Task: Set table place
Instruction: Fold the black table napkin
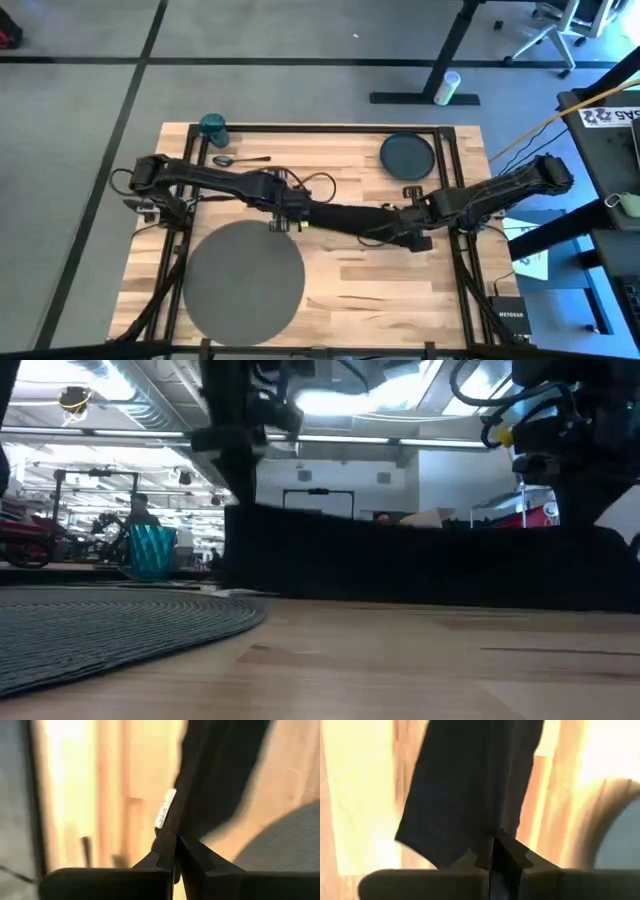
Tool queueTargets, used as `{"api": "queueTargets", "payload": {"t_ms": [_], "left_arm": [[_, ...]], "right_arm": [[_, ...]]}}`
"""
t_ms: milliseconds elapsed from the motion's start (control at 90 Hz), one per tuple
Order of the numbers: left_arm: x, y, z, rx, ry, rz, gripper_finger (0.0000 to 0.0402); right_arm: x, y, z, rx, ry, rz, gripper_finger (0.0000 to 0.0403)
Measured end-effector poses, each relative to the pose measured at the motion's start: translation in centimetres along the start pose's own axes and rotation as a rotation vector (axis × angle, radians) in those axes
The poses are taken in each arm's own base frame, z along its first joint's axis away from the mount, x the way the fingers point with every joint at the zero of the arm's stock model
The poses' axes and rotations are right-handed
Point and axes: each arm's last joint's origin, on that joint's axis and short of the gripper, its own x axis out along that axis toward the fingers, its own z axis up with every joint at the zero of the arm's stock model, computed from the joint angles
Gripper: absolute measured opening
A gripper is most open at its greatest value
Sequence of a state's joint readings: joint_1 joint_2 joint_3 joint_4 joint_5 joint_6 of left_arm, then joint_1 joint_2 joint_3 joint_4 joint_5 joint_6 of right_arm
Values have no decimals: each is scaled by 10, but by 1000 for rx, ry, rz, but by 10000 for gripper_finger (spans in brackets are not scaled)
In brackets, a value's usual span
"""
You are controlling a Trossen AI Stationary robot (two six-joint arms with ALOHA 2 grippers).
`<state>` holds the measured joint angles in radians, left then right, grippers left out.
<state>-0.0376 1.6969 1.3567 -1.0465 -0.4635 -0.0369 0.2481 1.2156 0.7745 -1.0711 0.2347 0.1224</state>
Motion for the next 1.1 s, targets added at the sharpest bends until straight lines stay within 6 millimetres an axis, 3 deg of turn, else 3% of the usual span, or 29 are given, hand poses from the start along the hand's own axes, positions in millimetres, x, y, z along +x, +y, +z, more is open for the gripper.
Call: {"api": "queueTargets", "payload": {"t_ms": [844, 1100], "left_arm": [[4, 10, -7, -42, 13, 357, 0], [10, 2, -14, -68, 22, 359, 0]], "right_arm": [[-14, -17, -9, 86, 39, -490, 0], [-14, -16, -9, 94, 38, -460, 0]]}}
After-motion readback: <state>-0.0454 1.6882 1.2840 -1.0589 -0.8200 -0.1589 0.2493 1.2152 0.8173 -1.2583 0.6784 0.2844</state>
